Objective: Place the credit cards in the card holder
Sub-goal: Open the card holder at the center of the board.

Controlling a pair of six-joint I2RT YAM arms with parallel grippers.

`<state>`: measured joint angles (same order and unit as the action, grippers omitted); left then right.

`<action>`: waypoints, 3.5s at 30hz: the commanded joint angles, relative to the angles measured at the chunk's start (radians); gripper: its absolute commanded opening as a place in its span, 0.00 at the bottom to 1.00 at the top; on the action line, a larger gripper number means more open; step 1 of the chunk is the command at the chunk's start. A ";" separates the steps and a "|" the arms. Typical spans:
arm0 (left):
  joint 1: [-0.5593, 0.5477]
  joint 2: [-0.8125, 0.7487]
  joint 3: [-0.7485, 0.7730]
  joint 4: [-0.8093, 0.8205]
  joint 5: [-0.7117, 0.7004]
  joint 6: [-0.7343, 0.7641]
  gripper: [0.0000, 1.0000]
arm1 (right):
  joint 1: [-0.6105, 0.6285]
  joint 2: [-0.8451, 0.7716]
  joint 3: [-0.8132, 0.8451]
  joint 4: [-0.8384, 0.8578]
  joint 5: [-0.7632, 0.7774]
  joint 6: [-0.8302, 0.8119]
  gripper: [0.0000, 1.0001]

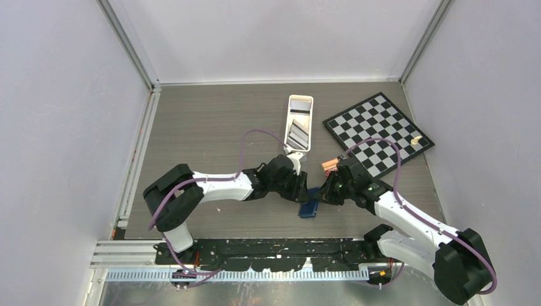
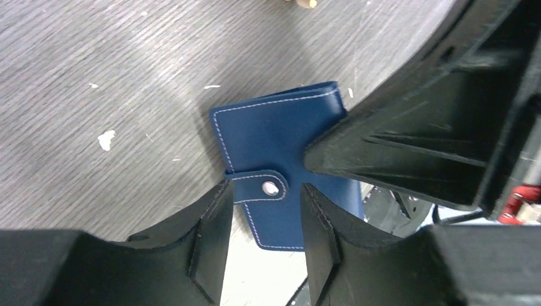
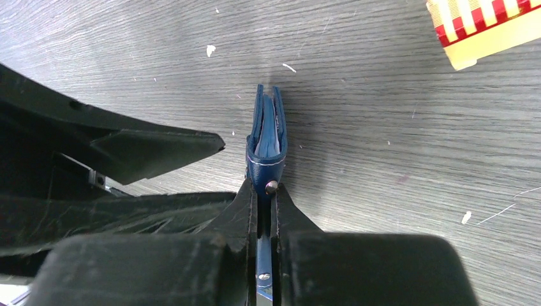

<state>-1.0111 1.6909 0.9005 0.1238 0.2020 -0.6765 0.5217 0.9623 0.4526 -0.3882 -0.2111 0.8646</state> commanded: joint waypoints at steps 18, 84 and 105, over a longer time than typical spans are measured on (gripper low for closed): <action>-0.057 0.053 0.102 -0.142 -0.187 0.071 0.38 | 0.006 0.005 0.018 0.022 0.003 -0.017 0.00; -0.124 0.137 0.147 -0.250 -0.226 0.043 0.41 | 0.005 0.056 -0.014 0.034 0.052 -0.015 0.01; -0.156 0.155 0.181 -0.381 -0.370 0.107 0.23 | 0.006 0.080 -0.006 0.040 0.062 -0.011 0.00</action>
<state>-1.1439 1.8069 1.0668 -0.0849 -0.0738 -0.6228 0.5262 1.0309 0.4412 -0.3759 -0.1673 0.8616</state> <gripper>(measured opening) 0.256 0.076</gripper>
